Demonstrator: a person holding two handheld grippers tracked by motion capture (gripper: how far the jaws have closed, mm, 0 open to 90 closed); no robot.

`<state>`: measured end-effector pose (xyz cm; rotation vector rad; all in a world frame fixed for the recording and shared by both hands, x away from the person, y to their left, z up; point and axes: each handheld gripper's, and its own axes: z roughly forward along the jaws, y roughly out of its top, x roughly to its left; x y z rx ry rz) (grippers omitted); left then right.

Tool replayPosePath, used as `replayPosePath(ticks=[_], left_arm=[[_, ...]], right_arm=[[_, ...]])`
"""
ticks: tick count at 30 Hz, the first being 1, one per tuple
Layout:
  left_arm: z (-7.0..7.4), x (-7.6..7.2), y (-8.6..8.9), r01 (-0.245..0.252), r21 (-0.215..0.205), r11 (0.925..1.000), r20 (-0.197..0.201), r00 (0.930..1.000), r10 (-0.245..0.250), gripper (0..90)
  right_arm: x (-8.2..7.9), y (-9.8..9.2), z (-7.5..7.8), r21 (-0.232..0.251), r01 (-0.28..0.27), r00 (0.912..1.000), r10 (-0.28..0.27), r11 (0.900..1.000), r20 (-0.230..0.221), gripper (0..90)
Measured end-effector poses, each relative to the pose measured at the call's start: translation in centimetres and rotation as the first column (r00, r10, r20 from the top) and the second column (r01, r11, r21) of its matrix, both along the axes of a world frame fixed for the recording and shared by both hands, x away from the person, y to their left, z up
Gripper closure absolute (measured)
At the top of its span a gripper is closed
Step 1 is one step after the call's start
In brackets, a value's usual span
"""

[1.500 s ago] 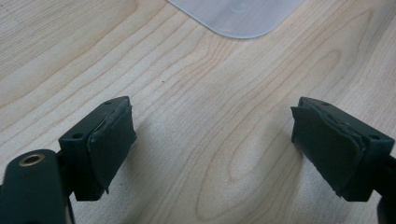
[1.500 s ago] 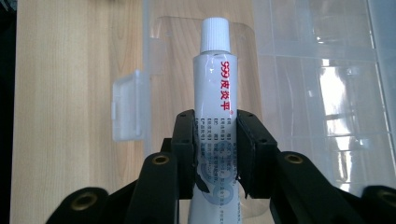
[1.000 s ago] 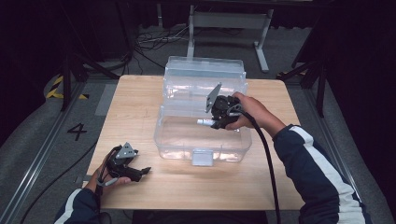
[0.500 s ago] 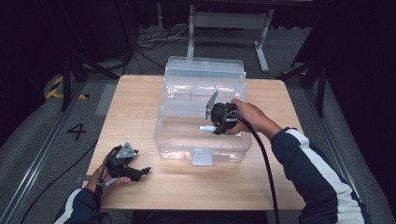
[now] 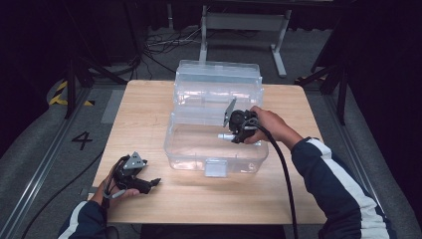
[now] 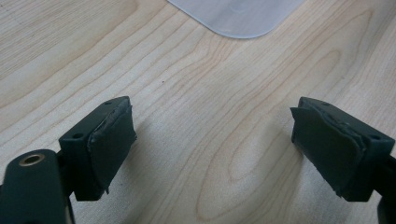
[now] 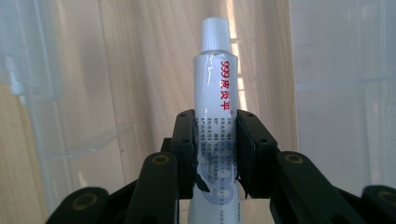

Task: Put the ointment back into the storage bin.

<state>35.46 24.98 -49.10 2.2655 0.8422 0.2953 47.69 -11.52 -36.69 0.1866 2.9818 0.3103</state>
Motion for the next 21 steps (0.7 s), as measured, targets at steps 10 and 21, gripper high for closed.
replayPosePath(ticks=[10, 21], left_arm=[[0.0, 0.0, 0.0, 0.0, 0.0, 1.0, 0.0, 1.0, 0.0, 13.2], [0.0, 0.0, -0.1, -0.006, -0.001, 1.0, -0.003, 1.0, 0.006, 13.2]], right_arm=[[-0.2, 0.1, -1.0, -0.003, -0.019, 0.9995, 0.019, 1.0, -0.026, 70.9], [-0.8, 0.4, -1.8, -0.004, -0.029, 0.9988, 0.029, 1.0, -0.04, 70.9]])
